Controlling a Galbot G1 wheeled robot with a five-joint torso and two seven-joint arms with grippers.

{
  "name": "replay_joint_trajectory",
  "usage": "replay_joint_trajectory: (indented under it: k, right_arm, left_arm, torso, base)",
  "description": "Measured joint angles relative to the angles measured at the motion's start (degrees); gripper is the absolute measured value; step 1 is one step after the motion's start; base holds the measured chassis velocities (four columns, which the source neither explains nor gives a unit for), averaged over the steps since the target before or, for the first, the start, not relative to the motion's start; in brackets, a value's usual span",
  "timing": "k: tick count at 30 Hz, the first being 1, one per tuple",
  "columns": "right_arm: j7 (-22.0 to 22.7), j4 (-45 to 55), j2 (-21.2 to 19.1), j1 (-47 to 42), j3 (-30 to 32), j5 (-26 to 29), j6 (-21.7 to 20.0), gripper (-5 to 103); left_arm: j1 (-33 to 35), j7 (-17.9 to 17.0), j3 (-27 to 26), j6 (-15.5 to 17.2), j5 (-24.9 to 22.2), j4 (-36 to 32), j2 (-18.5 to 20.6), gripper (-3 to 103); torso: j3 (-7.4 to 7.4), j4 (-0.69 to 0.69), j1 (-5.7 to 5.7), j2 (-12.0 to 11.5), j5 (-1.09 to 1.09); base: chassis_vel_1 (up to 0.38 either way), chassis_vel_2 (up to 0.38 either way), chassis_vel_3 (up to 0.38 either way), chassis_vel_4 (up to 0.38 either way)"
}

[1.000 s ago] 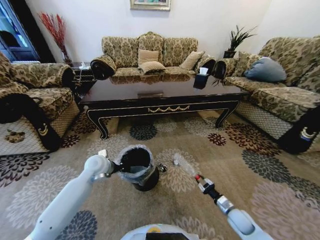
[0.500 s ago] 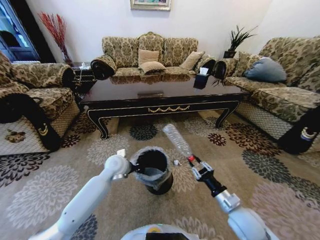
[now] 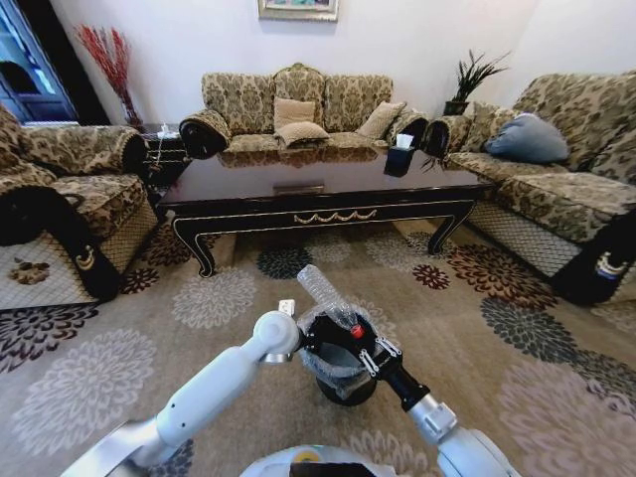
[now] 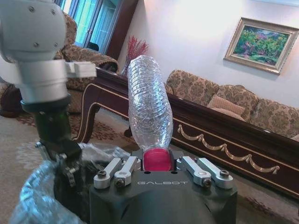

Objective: Move to the front of the table and pick up the trash from the floor, then place it into the trash bin.

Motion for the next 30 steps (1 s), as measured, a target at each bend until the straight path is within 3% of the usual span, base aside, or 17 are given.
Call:
replay_joint_trajectory:
  k: [4, 7, 9, 12, 14, 18, 19, 21, 30]
  right_arm:
    - [0.01, -0.81, -0.04, 0.50, -0.40, 0.03, -0.05, 30]
    - [0.23, -1.52, -0.02, 0.30, -0.80, -0.20, 0.22, 46]
    - [0.20, -1.51, -0.02, 0.16, -0.85, -0.37, 0.29, 46]
    - [-0.21, -1.12, 0.10, -0.52, -1.41, -1.29, 0.59, 63]
    - [-0.29, -1.11, 0.18, -0.72, -1.54, -1.61, 0.71, 63]
    - [-0.34, -0.99, 0.53, -1.45, -1.32, -2.25, 1.17, 84]
    - [-0.34, -0.99, 0.53, -1.45, -1.32, -2.25, 1.17, 84]
    - [-0.35, -0.77, 0.86, -1.60, -0.96, -2.24, 1.24, 94]
    - [0.71, -3.74, 2.75, 1.76, 1.88, 2.56, 1.11, 100]
  left_arm:
    - [0.91, 0.07, -0.88, 0.00, -0.04, -0.46, 0.60, 0]
    - [2.06, 0.30, -1.61, 0.00, 0.29, -0.72, 1.76, 0]
    - [2.25, 0.34, -1.81, 0.00, 0.32, -0.73, 1.89, 0]
    - [2.87, 0.58, -2.59, 0.00, 0.52, -0.65, 2.15, 0]
    - [2.96, 0.61, -2.72, 0.00, 0.52, -0.65, 2.20, 0]
    - [3.74, 0.94, -4.19, 0.00, 0.48, -0.75, 2.93, 0]
    - [3.74, 0.94, -4.19, 0.00, 0.48, -0.75, 2.93, 0]
    - [4.64, 1.22, -5.82, 0.00, 0.41, -0.92, 3.74, 0]
    - [10.87, 2.94, -14.47, 0.00, 0.17, -4.60, 8.15, 0]
  torso:
    - [0.00, 0.00, 0.00, 0.00, -0.02]
    - [0.00, -0.01, 0.00, 0.00, -0.01]
    - [0.00, 0.00, 0.00, 0.00, -0.01]
    - [0.00, -0.01, 0.00, 0.00, -0.01]
    - [0.00, -0.02, 0.00, 0.00, -0.01]
    - [0.00, -0.02, 0.00, 0.00, -0.01]
    - [0.00, -0.02, 0.00, 0.00, -0.01]
    - [0.00, -0.02, 0.00, 0.00, -0.02]
    - [0.00, -0.01, 0.00, 0.00, -0.01]
  base:
    - [0.000, 0.000, 0.000, 0.000]
    - [0.000, 0.000, 0.000, 0.000]
    - [0.000, 0.000, 0.000, 0.000]
    - [0.000, 0.000, 0.000, 0.000]
    - [0.000, 0.000, 0.000, 0.000]
    - [0.000, 0.000, 0.000, 0.000]
    - [0.000, 0.000, 0.000, 0.000]
    - [0.000, 0.000, 0.000, 0.000]
    - [0.000, 0.000, 0.000, 0.000]
